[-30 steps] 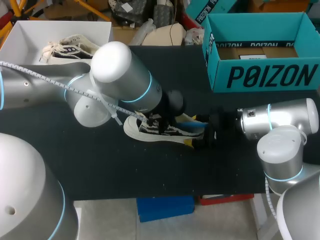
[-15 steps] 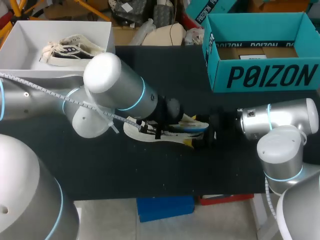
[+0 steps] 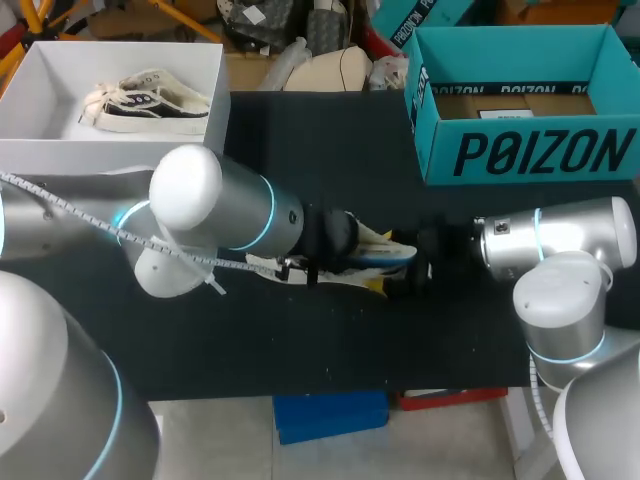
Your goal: Take the shoe out of the shoebox, open the shoe tongue, remove and reinsert the insole, then place the shoe into the shoebox
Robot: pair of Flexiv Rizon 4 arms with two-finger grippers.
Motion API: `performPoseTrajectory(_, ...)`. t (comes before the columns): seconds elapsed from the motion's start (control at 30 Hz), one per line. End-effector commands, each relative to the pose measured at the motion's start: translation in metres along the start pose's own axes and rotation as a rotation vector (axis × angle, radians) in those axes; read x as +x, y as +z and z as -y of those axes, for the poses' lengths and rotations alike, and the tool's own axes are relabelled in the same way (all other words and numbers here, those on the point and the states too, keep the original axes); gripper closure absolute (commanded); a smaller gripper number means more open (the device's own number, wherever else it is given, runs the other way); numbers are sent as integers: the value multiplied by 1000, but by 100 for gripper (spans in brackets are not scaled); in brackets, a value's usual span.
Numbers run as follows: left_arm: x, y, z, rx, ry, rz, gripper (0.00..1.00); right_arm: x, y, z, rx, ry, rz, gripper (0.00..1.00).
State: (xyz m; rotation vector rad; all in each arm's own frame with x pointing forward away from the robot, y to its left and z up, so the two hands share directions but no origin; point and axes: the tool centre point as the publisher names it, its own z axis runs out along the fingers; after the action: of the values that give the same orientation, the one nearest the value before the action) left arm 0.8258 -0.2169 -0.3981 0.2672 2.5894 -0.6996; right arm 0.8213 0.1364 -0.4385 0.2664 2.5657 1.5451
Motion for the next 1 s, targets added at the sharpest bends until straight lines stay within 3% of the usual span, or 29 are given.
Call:
performPoseTrajectory(0.03, 6, 19, 6, -20, -6, 63, 56, 1, 1, 1, 3, 2, 0, 100)
performPoseTrajectory(0.27, -2, 21, 22, 27, -2, 70, 59, 1, 1, 1, 3, 2, 0, 100)
performPoseTrajectory(0.63, -2, 22, 41, 74, 23, 32, 79, 1, 1, 1, 3, 2, 0, 100)
performPoseTrajectory(0.67, -1, 22, 42, 78, 18, 24, 84, 1, 1, 1, 3, 2, 0, 100)
performPoseTrajectory(0.7, -1, 23, 43, 89, 11, 18, 97, 1, 1, 1, 3, 2, 0, 100)
performPoseTrajectory(0.73, -1, 22, 44, 92, 7, 17, 100, 1, 1, 1, 3, 2, 0, 100)
performPoseTrajectory(1.0, 7, -10, 46, 177, 31, 1, 100, 1, 1, 1, 3, 2, 0, 100)
